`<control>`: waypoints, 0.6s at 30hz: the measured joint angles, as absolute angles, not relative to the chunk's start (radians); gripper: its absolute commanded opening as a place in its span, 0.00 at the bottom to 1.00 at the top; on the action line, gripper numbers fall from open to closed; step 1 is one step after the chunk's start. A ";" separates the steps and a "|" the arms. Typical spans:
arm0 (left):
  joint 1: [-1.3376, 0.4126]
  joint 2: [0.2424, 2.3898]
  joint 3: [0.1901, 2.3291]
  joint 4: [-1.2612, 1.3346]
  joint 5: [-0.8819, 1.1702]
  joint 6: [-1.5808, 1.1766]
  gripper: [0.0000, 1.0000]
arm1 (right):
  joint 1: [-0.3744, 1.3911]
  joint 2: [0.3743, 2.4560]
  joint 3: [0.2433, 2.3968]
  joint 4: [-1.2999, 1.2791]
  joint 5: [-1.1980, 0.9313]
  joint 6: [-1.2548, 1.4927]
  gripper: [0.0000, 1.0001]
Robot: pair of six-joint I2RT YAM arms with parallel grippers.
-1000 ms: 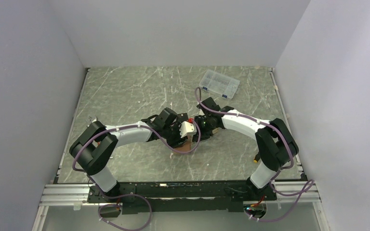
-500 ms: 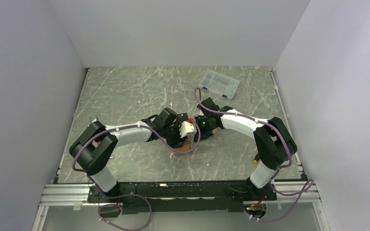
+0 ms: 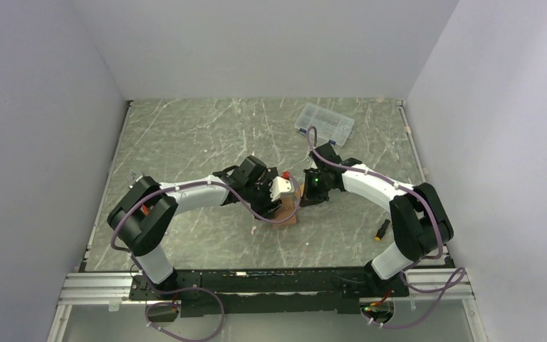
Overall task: Put the credit cards into the card holder
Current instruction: Close the card holder at the center of the board.
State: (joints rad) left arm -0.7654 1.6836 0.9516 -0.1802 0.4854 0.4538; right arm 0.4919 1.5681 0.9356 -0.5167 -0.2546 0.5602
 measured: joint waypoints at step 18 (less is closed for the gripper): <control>-0.792 1.727 0.965 -0.169 0.514 0.451 0.53 | 0.519 1.575 0.953 -0.525 -0.294 0.542 0.00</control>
